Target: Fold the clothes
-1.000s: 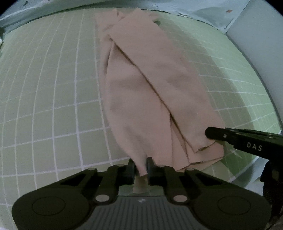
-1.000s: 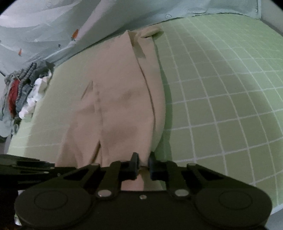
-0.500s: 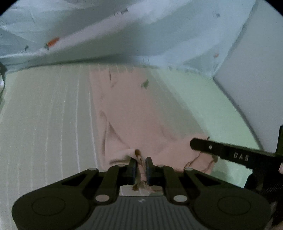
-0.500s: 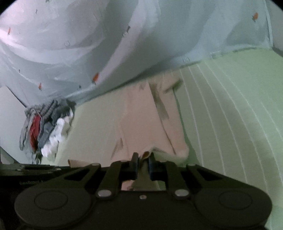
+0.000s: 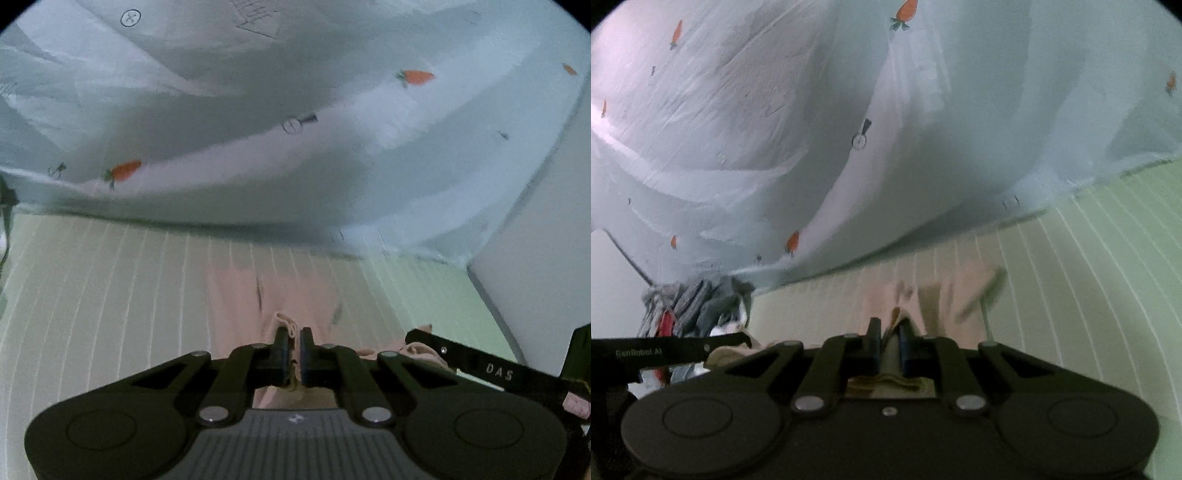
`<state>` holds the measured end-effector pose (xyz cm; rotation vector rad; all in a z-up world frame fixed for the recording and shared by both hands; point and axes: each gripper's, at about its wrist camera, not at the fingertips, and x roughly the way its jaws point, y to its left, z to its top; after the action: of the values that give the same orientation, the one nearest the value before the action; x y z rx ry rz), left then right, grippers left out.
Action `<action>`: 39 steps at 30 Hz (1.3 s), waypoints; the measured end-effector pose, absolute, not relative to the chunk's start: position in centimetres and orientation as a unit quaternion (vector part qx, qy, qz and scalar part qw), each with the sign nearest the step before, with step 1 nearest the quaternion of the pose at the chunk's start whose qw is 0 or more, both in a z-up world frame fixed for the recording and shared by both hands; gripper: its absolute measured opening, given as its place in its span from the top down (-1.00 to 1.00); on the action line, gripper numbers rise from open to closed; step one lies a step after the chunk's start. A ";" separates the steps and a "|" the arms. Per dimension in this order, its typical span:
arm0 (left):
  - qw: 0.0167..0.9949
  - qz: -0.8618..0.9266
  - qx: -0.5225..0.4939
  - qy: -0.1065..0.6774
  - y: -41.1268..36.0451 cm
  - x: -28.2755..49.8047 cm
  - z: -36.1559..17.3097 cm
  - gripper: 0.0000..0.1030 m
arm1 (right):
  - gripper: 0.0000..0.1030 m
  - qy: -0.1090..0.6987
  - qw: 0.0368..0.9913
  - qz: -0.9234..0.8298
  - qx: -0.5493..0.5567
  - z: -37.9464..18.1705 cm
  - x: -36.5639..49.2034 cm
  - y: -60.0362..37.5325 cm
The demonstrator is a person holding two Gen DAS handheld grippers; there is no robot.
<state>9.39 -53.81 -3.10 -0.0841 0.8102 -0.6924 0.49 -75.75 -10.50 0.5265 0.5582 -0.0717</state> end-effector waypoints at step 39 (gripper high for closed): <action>0.810 -0.296 -0.110 0.495 -54.7 16.6 -16.1 0.79 | 0.90 0.358 0.880 -0.058 0.307 -22.9 5.7 -79.9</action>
<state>16.63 -54.71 -16.12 -0.2354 1.0572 -0.6327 5.74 -79.87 -22.94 0.6402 0.7454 -0.1199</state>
